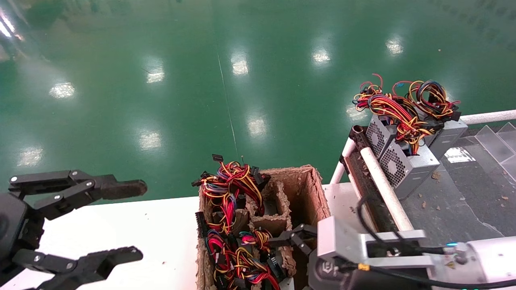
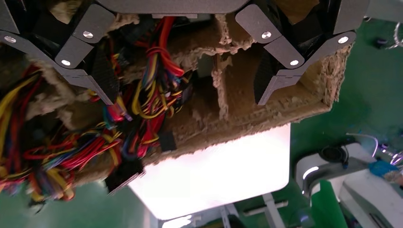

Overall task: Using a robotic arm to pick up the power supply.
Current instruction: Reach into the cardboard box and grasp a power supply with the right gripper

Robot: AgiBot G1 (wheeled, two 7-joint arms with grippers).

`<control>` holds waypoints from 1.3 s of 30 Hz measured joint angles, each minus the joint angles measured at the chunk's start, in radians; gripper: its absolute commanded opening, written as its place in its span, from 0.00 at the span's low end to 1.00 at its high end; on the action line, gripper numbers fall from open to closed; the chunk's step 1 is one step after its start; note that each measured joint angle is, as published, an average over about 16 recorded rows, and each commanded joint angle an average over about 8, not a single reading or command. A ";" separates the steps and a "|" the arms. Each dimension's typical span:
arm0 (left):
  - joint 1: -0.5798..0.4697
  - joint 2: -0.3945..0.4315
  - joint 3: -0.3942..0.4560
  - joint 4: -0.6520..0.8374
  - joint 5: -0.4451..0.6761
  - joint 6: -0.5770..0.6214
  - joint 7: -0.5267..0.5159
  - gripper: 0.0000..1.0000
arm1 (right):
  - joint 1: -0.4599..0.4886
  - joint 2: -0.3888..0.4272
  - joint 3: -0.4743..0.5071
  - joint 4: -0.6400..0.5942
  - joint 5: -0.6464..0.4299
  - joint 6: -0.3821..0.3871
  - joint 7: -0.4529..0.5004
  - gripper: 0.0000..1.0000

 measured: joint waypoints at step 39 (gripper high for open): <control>-0.001 -0.001 0.002 0.000 -0.001 0.000 0.001 1.00 | -0.012 -0.103 -0.065 -0.097 -0.134 0.086 -0.032 0.00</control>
